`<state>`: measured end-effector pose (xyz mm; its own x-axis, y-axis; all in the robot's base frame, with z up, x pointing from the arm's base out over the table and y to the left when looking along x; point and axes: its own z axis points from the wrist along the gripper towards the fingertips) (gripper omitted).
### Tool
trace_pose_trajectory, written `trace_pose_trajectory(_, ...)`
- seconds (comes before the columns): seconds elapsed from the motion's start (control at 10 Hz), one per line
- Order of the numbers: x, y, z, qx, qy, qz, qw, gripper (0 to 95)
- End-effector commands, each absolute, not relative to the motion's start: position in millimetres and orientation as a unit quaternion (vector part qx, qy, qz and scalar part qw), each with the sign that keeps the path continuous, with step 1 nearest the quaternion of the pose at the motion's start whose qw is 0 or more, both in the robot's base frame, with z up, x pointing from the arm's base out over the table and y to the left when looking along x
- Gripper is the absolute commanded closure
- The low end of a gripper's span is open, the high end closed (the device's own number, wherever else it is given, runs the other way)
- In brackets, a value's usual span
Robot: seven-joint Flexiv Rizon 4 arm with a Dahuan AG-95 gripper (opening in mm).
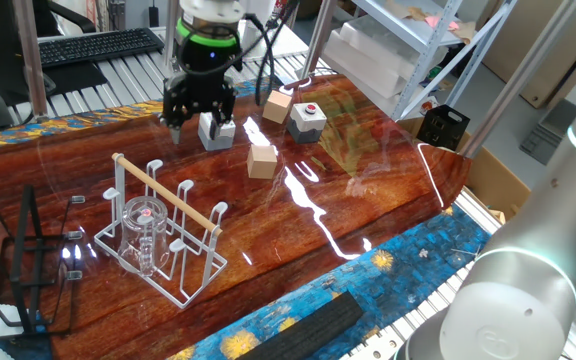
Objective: Take the cup off the cup rack
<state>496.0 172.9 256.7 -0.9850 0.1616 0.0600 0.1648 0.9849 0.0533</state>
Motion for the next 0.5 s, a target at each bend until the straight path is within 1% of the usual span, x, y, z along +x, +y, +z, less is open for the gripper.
trace_pose_trajectory(0.1, 485.3, 181.1, 259.7, -0.085, -0.995, -0.031, 0.028, 19.0)
trace_pose_trajectory(0.5, 466.1, 195.8, 262.2, -0.086, -0.996, -0.031, 0.026, 19.0)
